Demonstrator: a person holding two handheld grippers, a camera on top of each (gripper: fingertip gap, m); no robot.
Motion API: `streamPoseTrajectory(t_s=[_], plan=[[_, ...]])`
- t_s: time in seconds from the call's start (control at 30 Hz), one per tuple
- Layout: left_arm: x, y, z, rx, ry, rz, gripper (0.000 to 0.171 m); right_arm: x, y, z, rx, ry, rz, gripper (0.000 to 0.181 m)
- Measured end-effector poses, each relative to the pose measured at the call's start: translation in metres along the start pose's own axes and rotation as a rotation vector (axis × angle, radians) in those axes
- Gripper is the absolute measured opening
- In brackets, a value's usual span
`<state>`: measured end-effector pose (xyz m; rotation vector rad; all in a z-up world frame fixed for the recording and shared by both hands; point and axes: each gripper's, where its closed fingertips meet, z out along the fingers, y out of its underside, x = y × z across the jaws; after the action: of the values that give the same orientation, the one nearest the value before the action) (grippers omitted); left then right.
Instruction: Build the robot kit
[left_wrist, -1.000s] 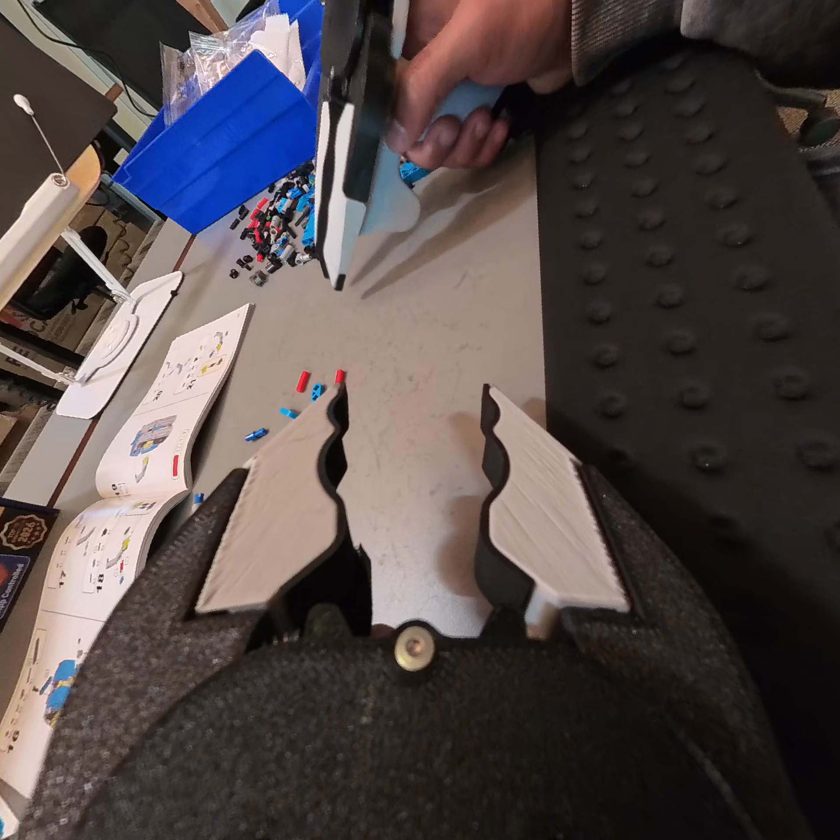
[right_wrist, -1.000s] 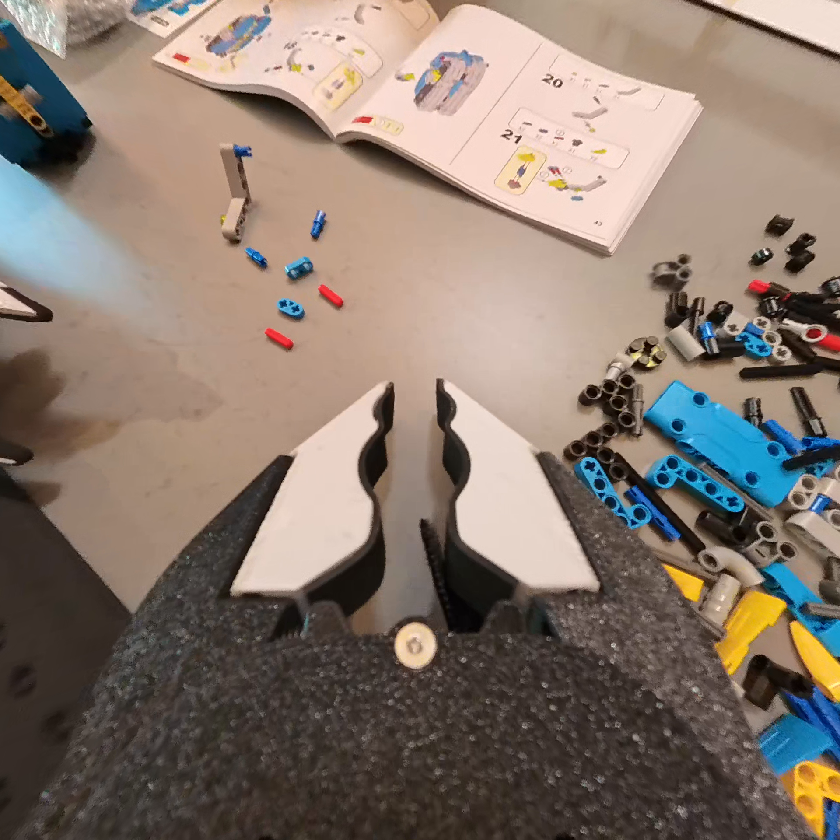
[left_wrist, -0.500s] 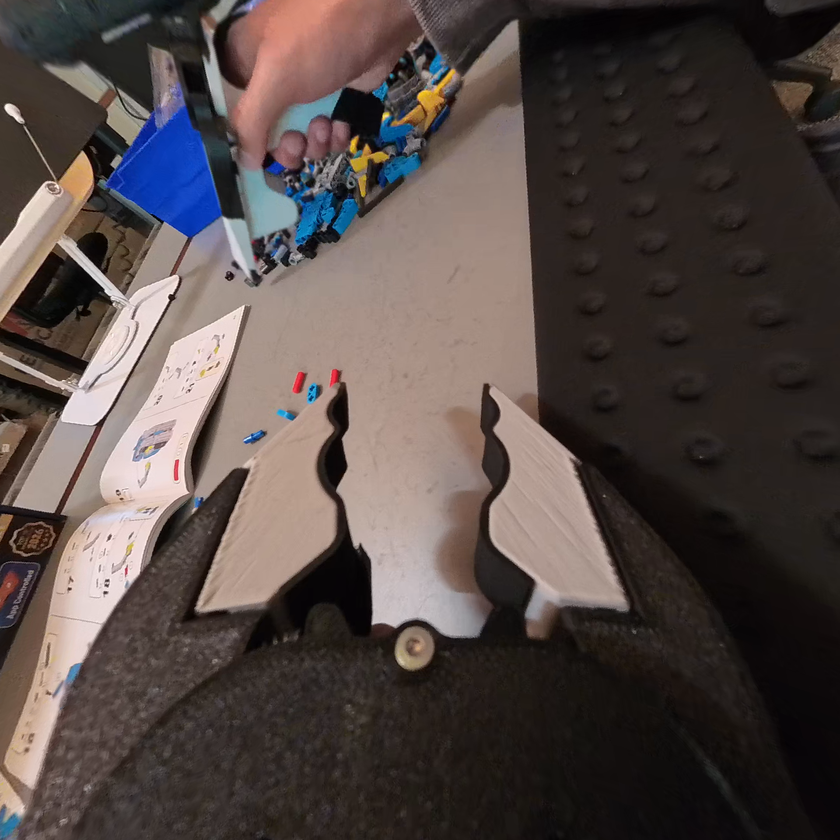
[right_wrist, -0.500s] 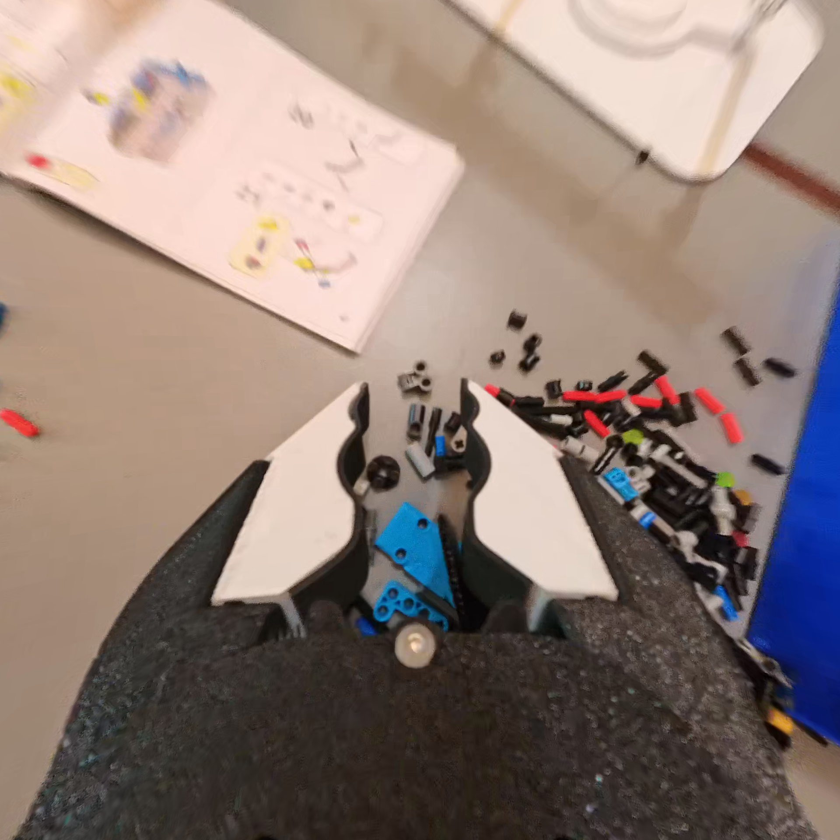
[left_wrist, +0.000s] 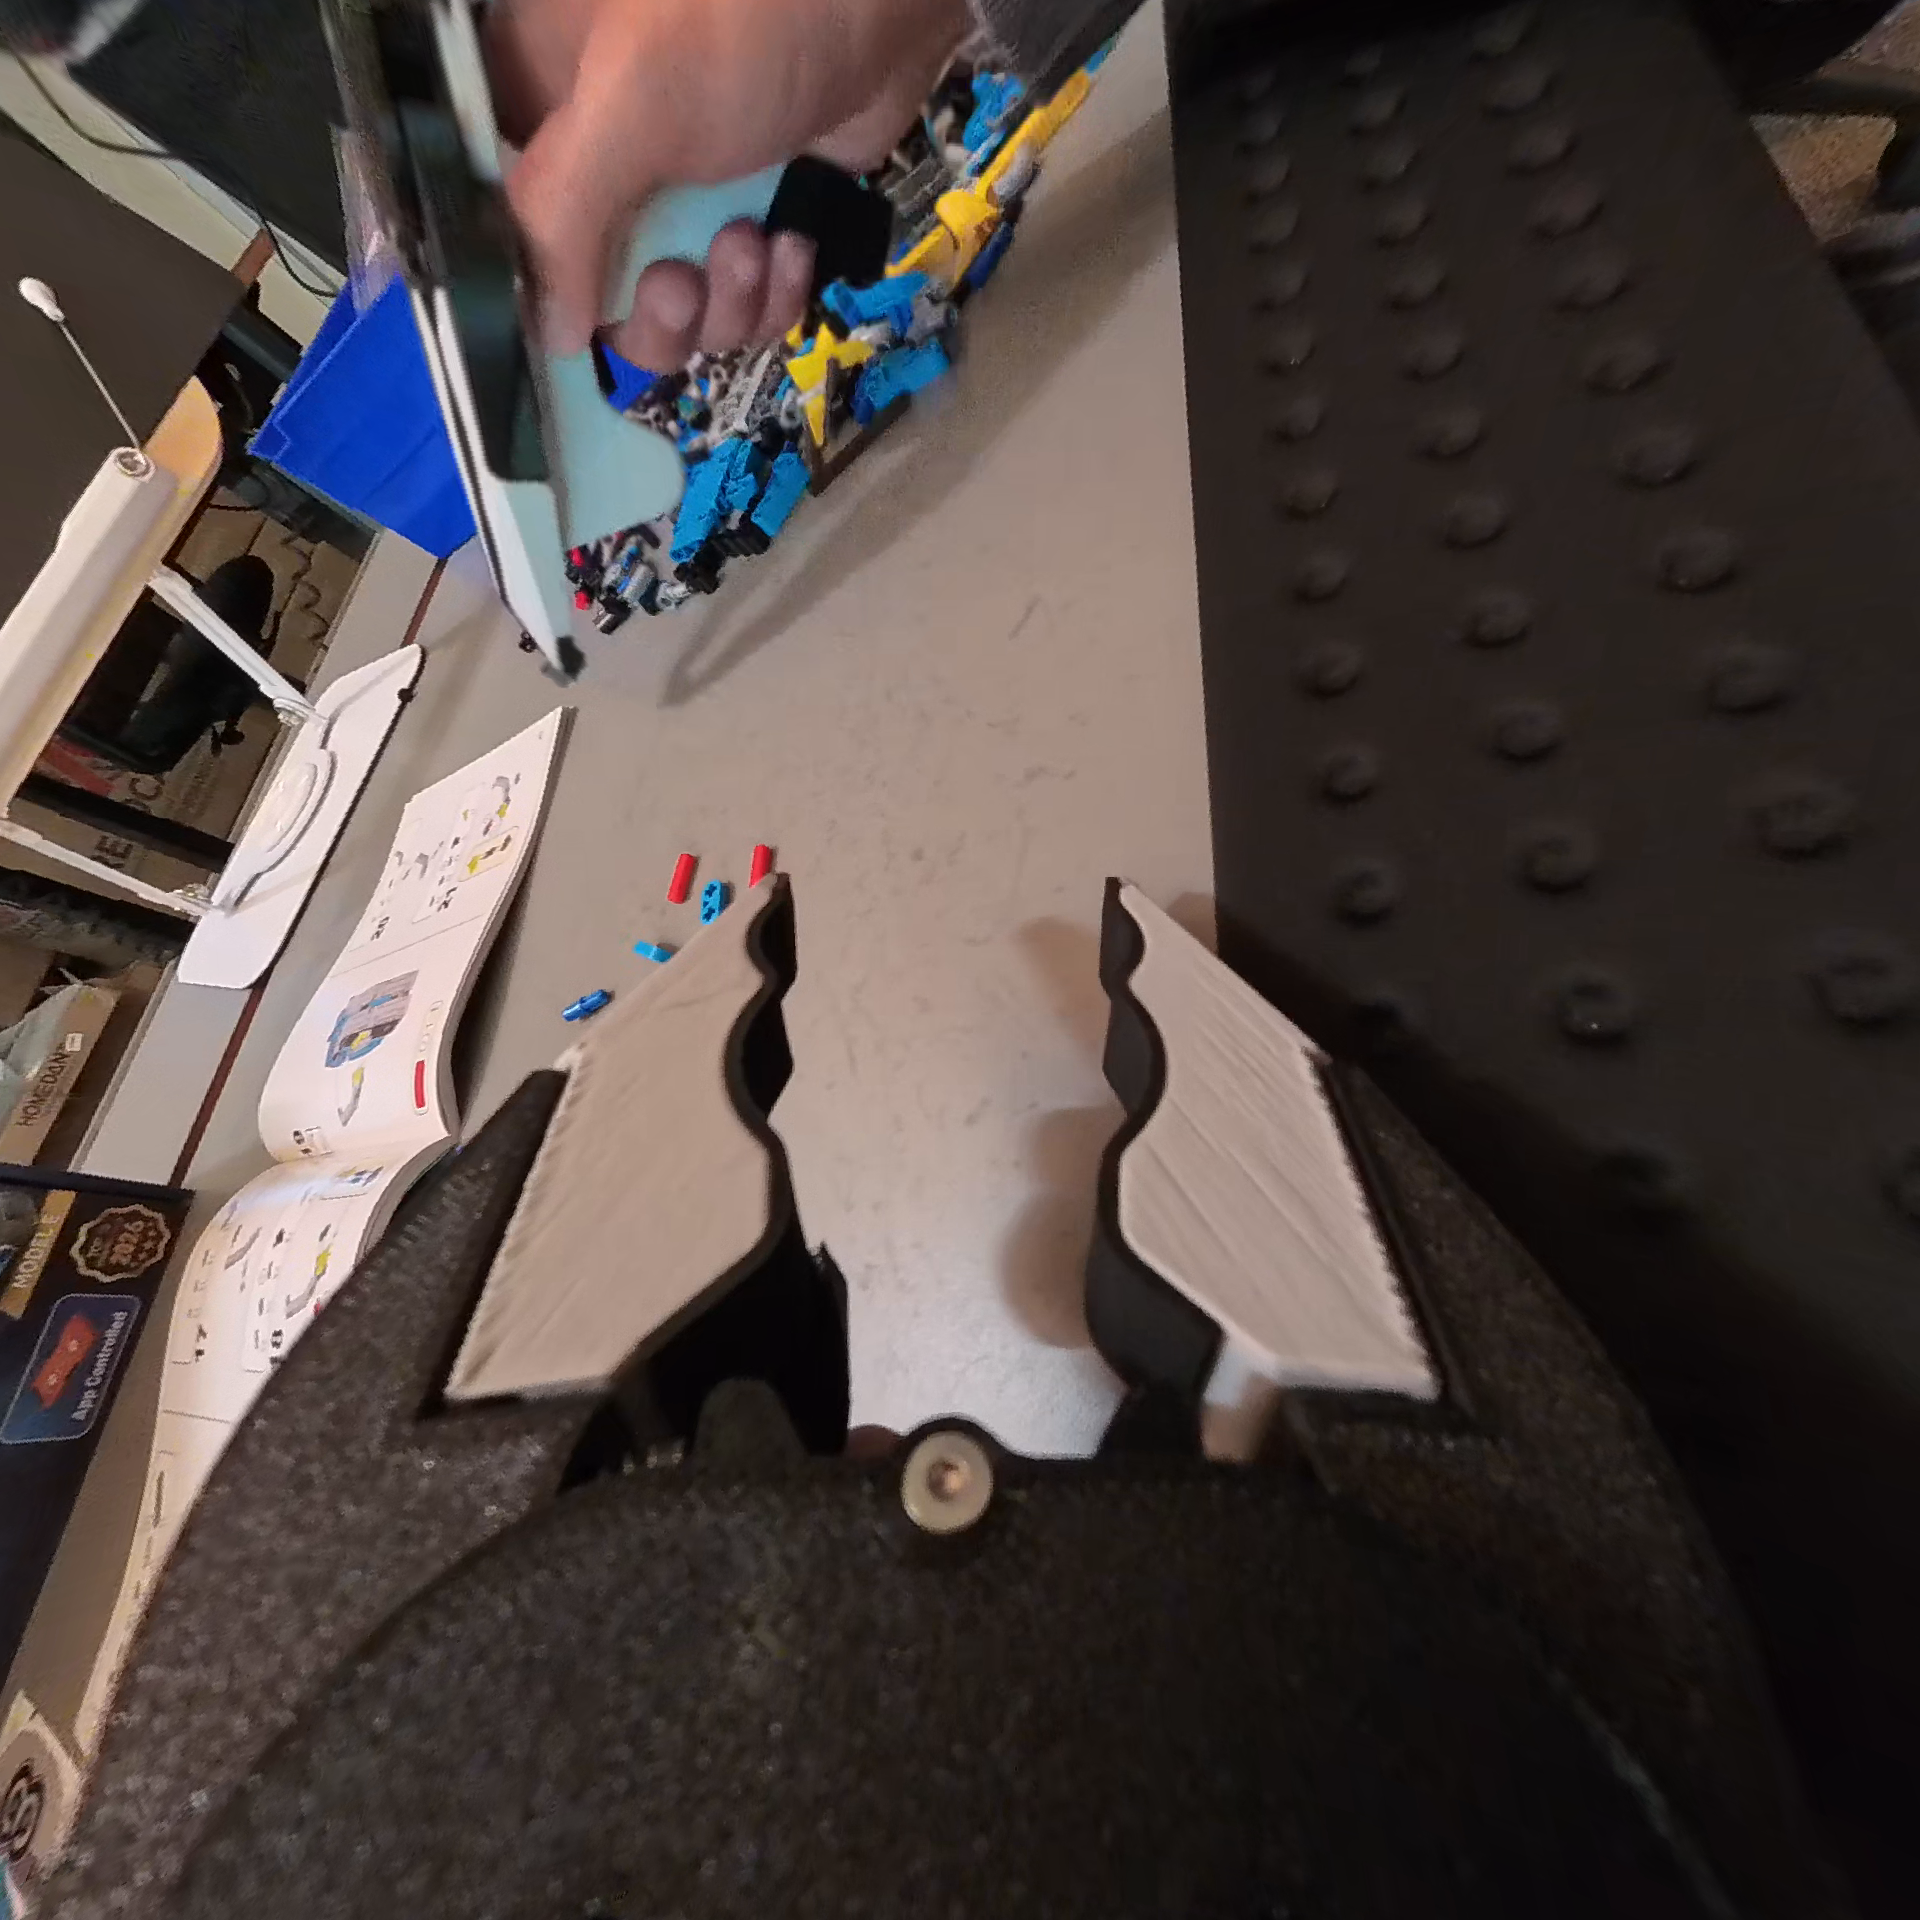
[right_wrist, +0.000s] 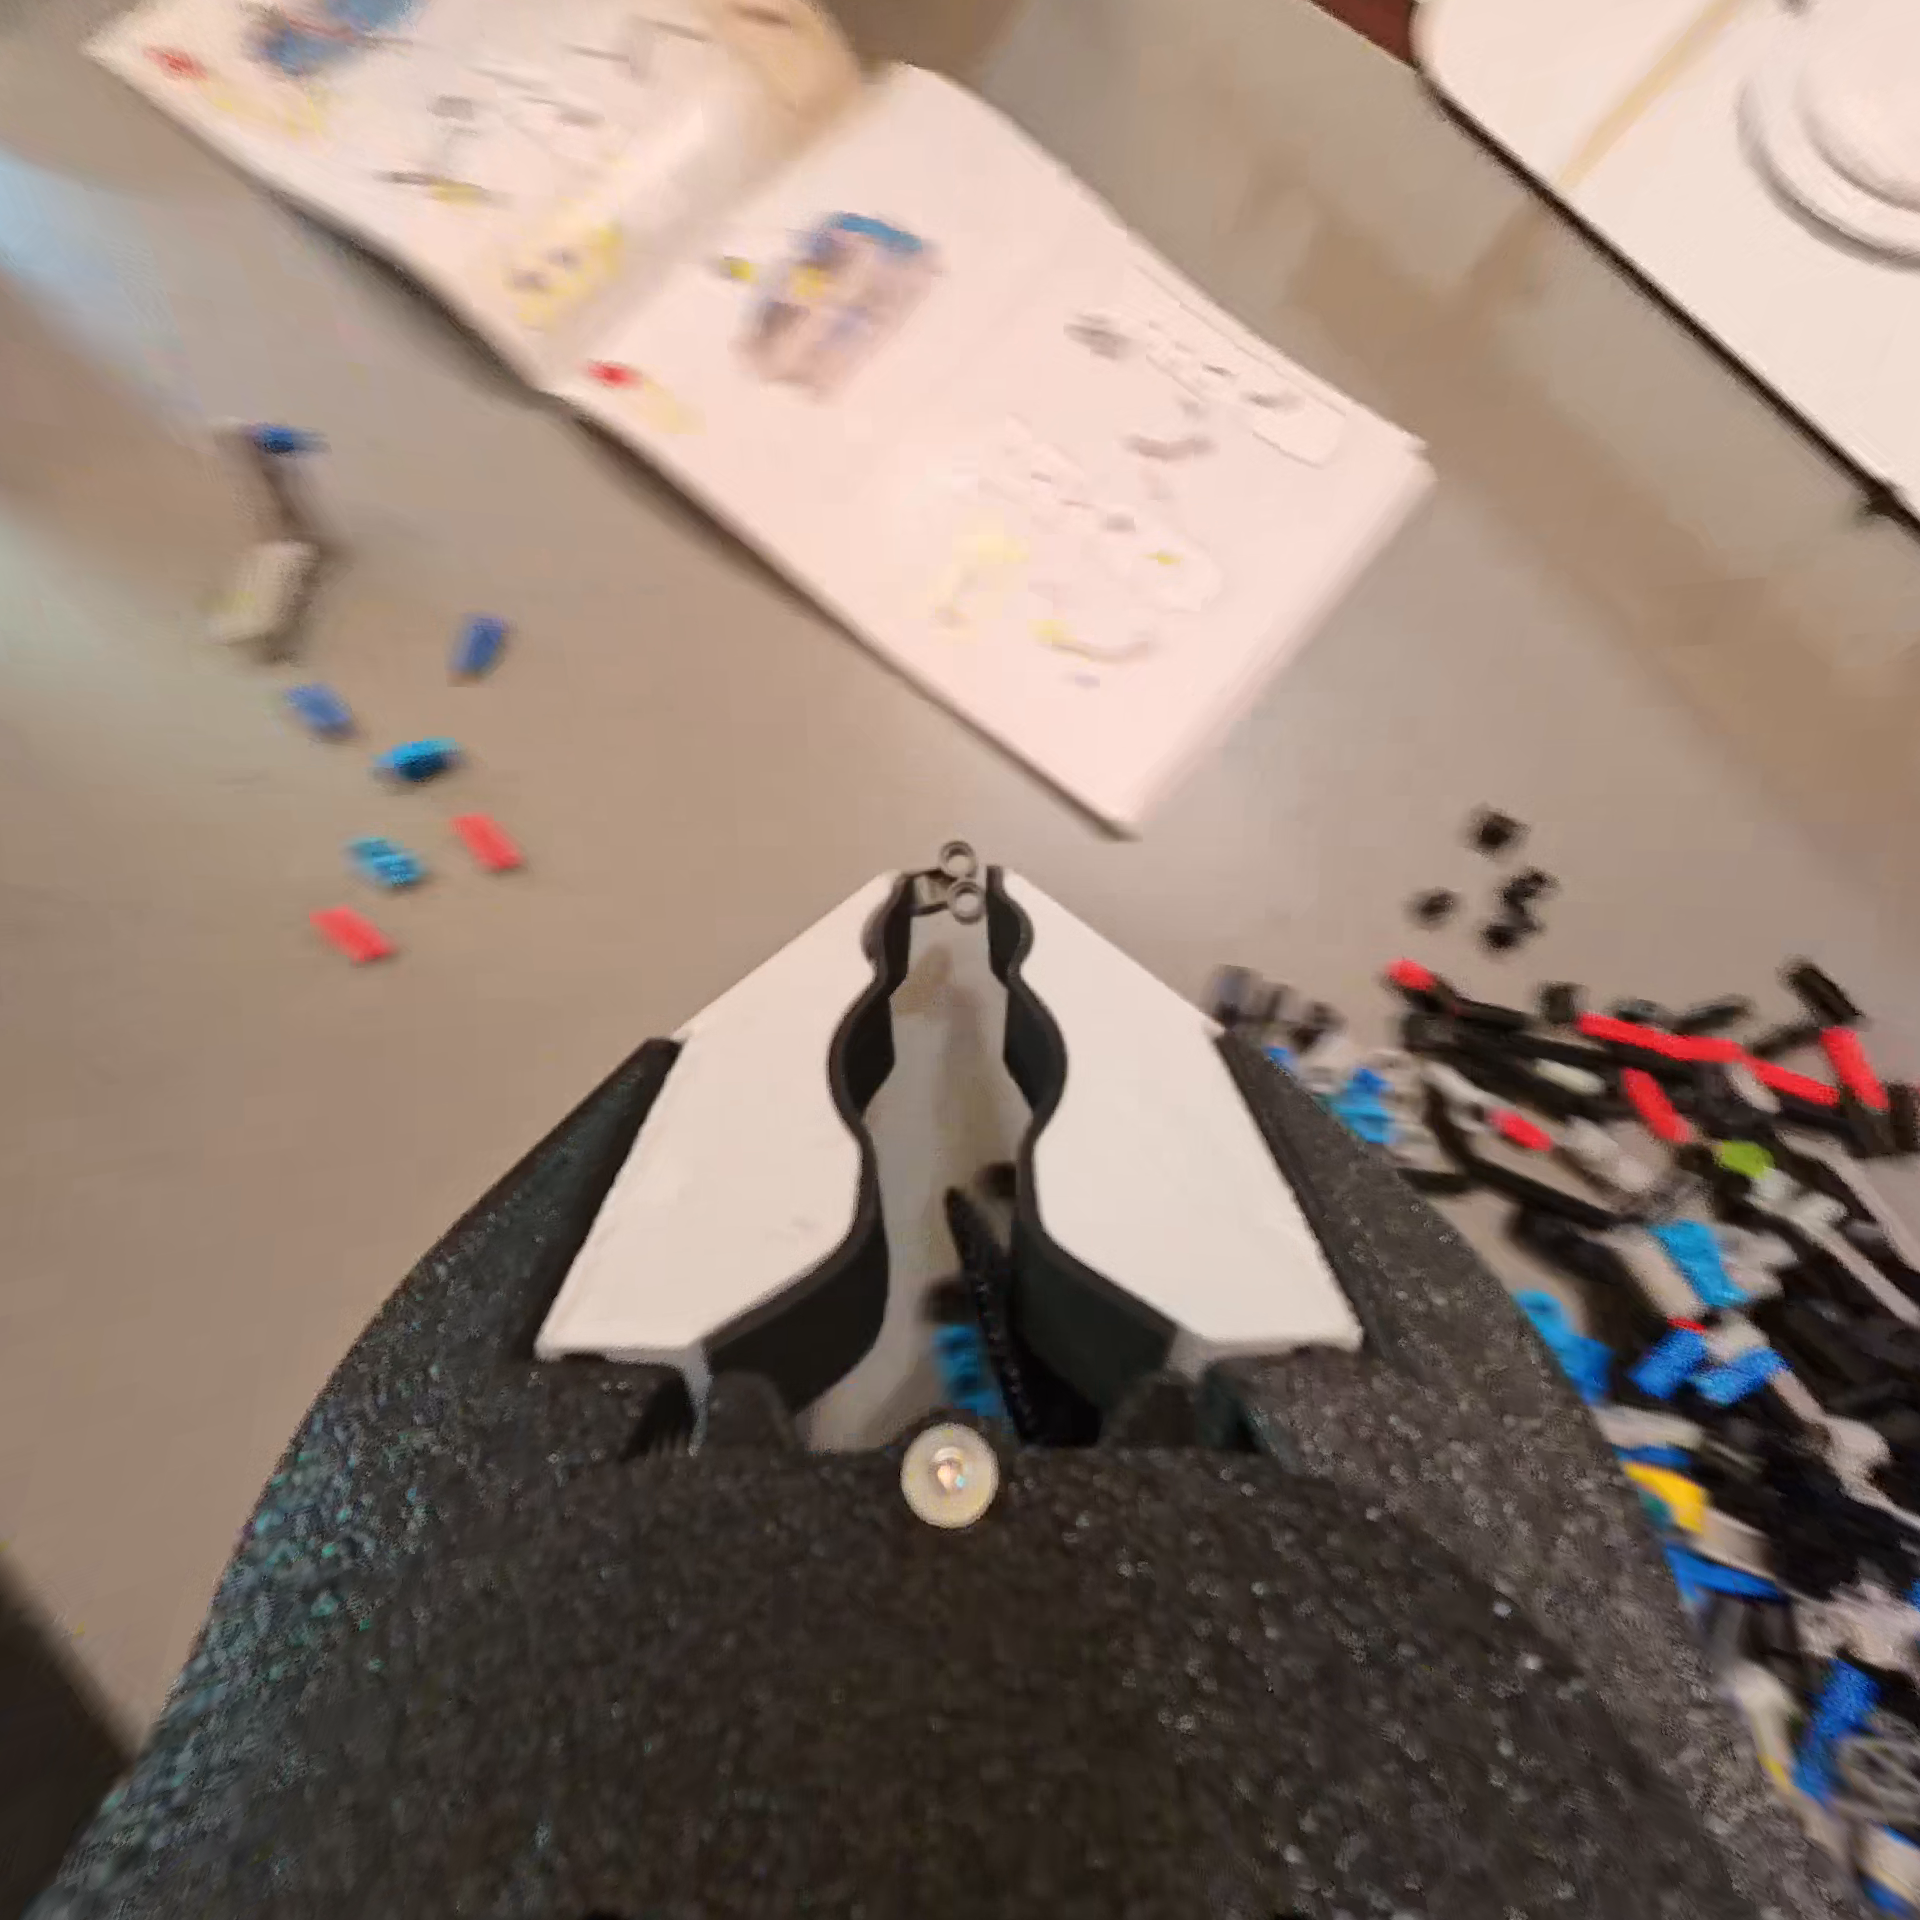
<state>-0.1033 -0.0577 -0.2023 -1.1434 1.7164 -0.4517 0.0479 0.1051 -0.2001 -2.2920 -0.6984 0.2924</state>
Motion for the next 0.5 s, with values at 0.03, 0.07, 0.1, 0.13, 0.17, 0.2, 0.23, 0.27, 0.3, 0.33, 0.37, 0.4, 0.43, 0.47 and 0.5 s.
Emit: streamPoseTrajectory(t_s=[0.03, 0.07, 0.1, 0.13, 0.17, 0.2, 0.23, 0.27, 0.3, 0.33, 0.37, 0.4, 0.43, 0.47, 0.5], plan=[[0.0, 0.0, 0.0, 0.0, 0.001, -0.003, 0.059, -0.025, -0.001, -0.005, 0.012, -0.049, -0.035, 0.014], [0.0, 0.0, 0.0, 0.0, 0.002, -0.005, 0.059, -0.054, 0.001, -0.008, 0.016, -0.11, -0.07, 0.014], [0.0, 0.0, 0.0, 0.001, 0.002, -0.006, 0.059, -0.079, 0.008, -0.009, 0.0, -0.155, -0.103, 0.013], [0.0, 0.0, 0.0, 0.001, 0.003, -0.007, 0.059, -0.1, 0.017, -0.009, -0.017, -0.176, -0.133, 0.014], [-0.001, 0.0, 0.0, 0.001, 0.003, -0.007, 0.059, -0.117, 0.025, -0.009, -0.029, -0.184, -0.163, 0.014], [-0.001, 0.0, 0.0, 0.002, 0.003, -0.008, 0.059, -0.13, 0.031, -0.009, -0.037, -0.187, -0.185, 0.014], [-0.001, 0.0, 0.0, 0.002, 0.003, -0.008, 0.059, -0.139, 0.037, -0.009, -0.044, -0.187, -0.203, 0.014], [-0.001, 0.0, 0.0, 0.002, 0.003, -0.008, 0.059, -0.144, 0.042, -0.008, -0.056, -0.179, -0.216, 0.014], [-0.001, 0.0, 0.0, 0.002, 0.003, -0.007, 0.059, -0.146, 0.048, -0.006, -0.083, -0.17, -0.227, 0.015], [0.0, 0.0, 0.0, 0.001, 0.003, -0.006, 0.059, -0.145, 0.049, -0.005, -0.079, -0.158, -0.229, 0.015], [0.0, 0.0, 0.0, 0.0, 0.003, -0.005, 0.059, -0.141, 0.048, -0.005, -0.069, -0.135, -0.214, 0.015], [0.0, 0.0, 0.0, 0.0, 0.003, -0.005, 0.059, -0.132, 0.049, -0.005, -0.076, -0.09, -0.19, 0.028], [-0.001, 0.0, 0.0, -0.001, 0.001, -0.006, 0.059, -0.125, 0.05, -0.01, -0.087, -0.061, -0.152, 0.046], [-0.001, 0.0, 0.0, -0.001, -0.001, -0.008, 0.059, -0.122, 0.053, -0.02, -0.09, -0.055, -0.118, 0.051], [-0.002, 0.0, 0.0, 0.0, -0.002, -0.011, 0.059, -0.115, 0.053, -0.033, -0.066, -0.033, -0.079, 0.05]])
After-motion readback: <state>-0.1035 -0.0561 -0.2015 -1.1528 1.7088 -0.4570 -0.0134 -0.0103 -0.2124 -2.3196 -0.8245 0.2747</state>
